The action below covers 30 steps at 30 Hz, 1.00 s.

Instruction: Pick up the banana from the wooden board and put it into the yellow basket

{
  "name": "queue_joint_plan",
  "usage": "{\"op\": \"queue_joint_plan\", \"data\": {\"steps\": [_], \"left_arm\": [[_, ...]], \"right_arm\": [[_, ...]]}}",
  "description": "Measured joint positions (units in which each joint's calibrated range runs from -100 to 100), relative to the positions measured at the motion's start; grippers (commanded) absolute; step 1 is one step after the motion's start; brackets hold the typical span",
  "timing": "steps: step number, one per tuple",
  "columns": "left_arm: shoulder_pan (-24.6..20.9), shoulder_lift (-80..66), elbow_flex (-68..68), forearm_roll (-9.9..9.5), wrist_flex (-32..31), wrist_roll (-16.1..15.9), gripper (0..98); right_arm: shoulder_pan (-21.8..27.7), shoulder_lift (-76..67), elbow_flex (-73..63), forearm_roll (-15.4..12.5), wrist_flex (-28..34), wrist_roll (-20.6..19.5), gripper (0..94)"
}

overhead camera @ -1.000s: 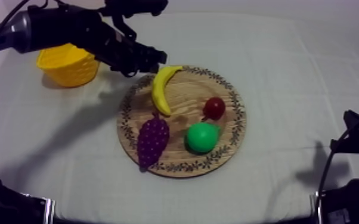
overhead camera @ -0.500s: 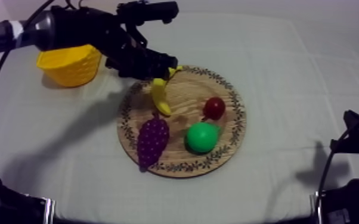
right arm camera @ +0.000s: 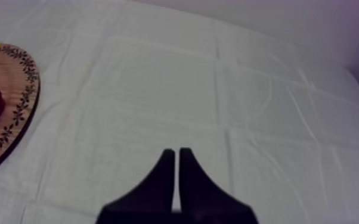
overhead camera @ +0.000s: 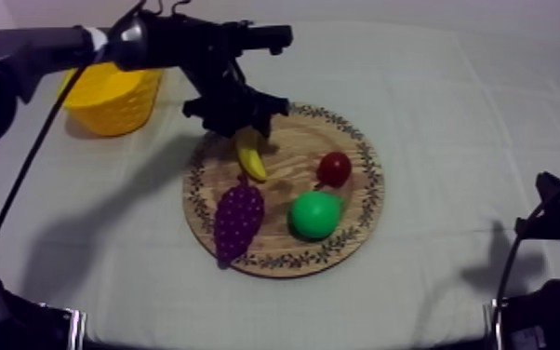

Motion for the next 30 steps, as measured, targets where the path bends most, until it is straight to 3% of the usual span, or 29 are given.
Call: {"op": "queue_joint_plan", "data": {"steps": [4,12,18,30], "left_arm": [[-0.19,3.61,-4.67,0.11,4.54,0.16,49.5],[-0.96,8.25,-12.12,1.08,10.61,-2.43,38.9],[-1.68,6.85,-13.27,-1.41,14.78,-3.92,37.2],[-3.29,-3.09,-12.22,-6.51,22.75,-2.81,36.5]], "right_arm": [[0.0,0.0,0.0,0.0,0.0,0.0,0.4],[0.0,0.0,0.0,0.0,0.0,0.0,0.4],[0.0,0.0,0.0,0.0,0.0,0.0,0.4],[0.0,0.0,0.0,0.0,0.0,0.04,0.4]]}}
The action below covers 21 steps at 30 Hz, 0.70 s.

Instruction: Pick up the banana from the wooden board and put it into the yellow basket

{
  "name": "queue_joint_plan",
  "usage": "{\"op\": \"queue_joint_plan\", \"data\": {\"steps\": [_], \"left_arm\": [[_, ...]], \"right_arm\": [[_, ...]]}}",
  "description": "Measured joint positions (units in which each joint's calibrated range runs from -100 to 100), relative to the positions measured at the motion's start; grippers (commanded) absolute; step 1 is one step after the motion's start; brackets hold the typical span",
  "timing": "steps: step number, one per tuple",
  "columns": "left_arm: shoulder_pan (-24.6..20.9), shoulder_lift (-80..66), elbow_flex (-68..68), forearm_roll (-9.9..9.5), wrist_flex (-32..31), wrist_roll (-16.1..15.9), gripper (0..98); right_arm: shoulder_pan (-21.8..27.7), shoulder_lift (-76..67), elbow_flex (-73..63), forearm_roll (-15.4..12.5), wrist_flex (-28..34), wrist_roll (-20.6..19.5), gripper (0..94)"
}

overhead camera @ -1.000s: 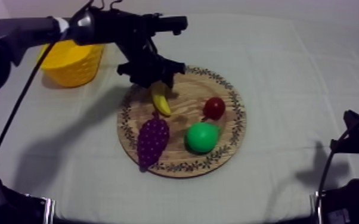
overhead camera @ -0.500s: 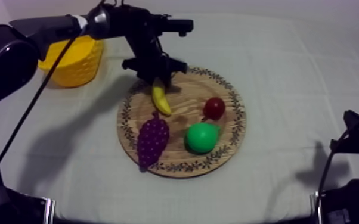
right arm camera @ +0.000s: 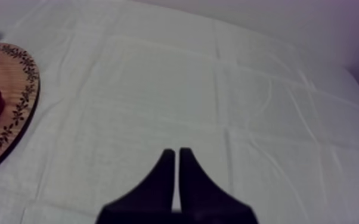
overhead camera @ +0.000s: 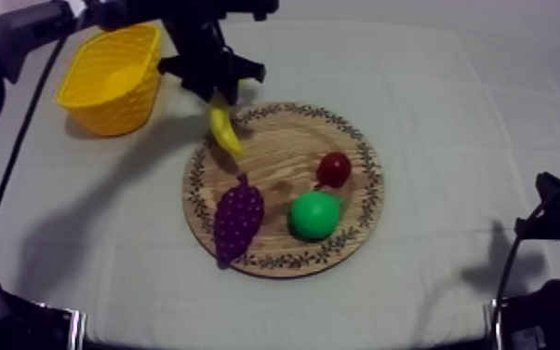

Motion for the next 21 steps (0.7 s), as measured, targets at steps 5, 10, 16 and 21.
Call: {"op": "queue_joint_plan", "data": {"steps": [5,10,16,21], "left_arm": [[-2.0,-5.27,-2.65,-1.33,2.6,-0.45,36.5],[-5.97,-6.69,-7.64,-2.53,6.41,-2.17,36.5],[-11.31,-6.51,-12.93,-3.42,8.66,-3.68,36.6],[-15.16,-5.23,-15.05,-4.12,8.94,-4.32,36.6]], "right_arm": [[0.0,0.0,0.0,0.0,0.0,-0.04,0.4],[0.0,0.0,0.0,0.0,0.0,-0.04,0.4],[0.0,0.0,0.0,0.0,0.0,-0.04,0.4],[0.0,0.0,0.0,0.0,0.0,-0.04,0.4]]}}
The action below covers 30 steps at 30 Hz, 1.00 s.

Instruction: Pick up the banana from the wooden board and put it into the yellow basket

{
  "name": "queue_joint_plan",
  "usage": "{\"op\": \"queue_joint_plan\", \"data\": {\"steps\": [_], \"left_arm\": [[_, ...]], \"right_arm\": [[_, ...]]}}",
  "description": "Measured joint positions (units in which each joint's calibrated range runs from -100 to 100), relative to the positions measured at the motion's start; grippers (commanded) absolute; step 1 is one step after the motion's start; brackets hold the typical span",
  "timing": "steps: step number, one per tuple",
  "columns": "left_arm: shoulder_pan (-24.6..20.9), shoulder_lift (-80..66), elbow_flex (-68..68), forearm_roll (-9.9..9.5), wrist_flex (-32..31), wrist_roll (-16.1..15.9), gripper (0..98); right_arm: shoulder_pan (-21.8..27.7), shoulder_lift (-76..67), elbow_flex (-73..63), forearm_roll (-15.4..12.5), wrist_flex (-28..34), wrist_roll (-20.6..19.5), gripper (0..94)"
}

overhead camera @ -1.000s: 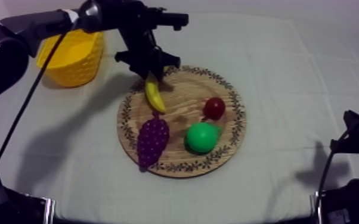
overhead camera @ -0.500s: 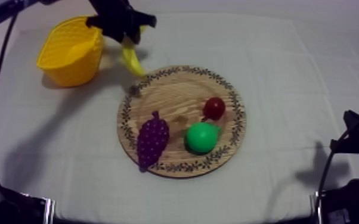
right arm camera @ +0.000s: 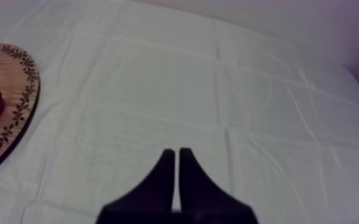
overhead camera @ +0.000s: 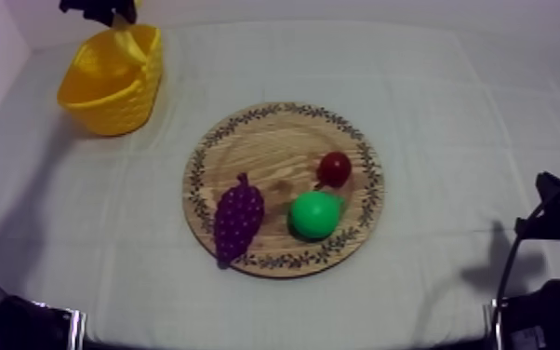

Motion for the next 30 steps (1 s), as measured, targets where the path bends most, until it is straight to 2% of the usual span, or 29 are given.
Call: {"op": "queue_joint_plan", "data": {"steps": [8,18,27,30], "left_arm": [[-4.14,3.37,1.09,-0.36,-2.38,-0.61,36.7],[-5.39,7.36,6.06,-0.43,-8.59,-0.43,38.1],[-5.77,8.53,9.62,0.32,-14.06,-2.44,51.7],[-5.77,7.71,11.05,0.91,-15.92,-3.32,53.7]], "right_arm": [[0.0,0.0,0.0,0.0,0.0,0.0,0.4],[0.0,0.0,0.0,0.0,0.0,0.0,0.4],[0.0,0.0,0.0,0.0,0.0,0.0,0.4],[0.0,0.0,0.0,0.0,0.0,0.0,0.4]]}}
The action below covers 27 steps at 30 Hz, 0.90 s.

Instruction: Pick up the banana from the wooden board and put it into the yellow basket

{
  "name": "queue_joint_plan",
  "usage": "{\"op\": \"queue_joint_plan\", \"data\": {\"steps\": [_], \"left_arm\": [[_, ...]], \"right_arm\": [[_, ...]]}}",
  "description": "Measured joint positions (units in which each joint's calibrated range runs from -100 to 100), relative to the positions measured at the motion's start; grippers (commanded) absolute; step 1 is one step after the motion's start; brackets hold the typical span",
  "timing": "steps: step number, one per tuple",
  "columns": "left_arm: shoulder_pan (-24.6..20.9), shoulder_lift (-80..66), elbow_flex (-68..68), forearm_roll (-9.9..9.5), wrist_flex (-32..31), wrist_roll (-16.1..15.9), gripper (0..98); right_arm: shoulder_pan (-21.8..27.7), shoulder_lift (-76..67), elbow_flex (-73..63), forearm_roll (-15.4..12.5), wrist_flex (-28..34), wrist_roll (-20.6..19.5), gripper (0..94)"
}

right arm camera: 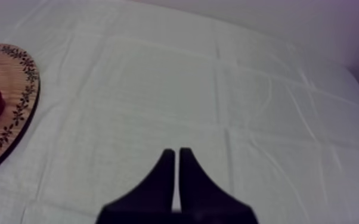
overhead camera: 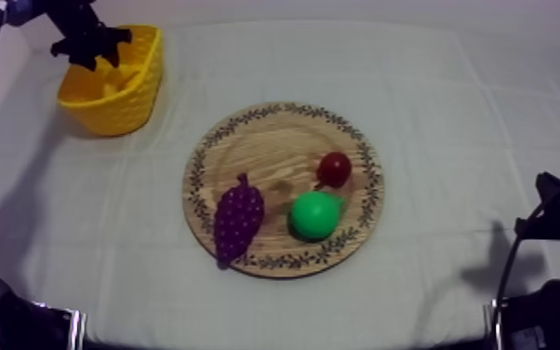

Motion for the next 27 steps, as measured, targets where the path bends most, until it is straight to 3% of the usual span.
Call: {"op": "queue_joint_plan", "data": {"steps": [3,10,14,27], "left_arm": [[0.0,-1.45,2.1,0.91,-3.04,-1.01,49.8],[-0.24,-8.15,10.53,2.86,-10.39,-1.42,18.5],[-0.27,-13.86,17.38,3.71,-14.59,-2.9,5.6],[1.11,-42.34,48.7,8.48,-30.96,-10.03,0.5]], "right_arm": [[0.0,0.0,0.0,0.0,0.0,0.0,0.4],[0.0,0.0,0.0,0.0,0.0,0.0,0.4],[0.0,0.0,0.0,0.0,0.0,0.0,0.4],[0.0,0.0,0.0,0.0,-0.02,0.0,0.4]]}}
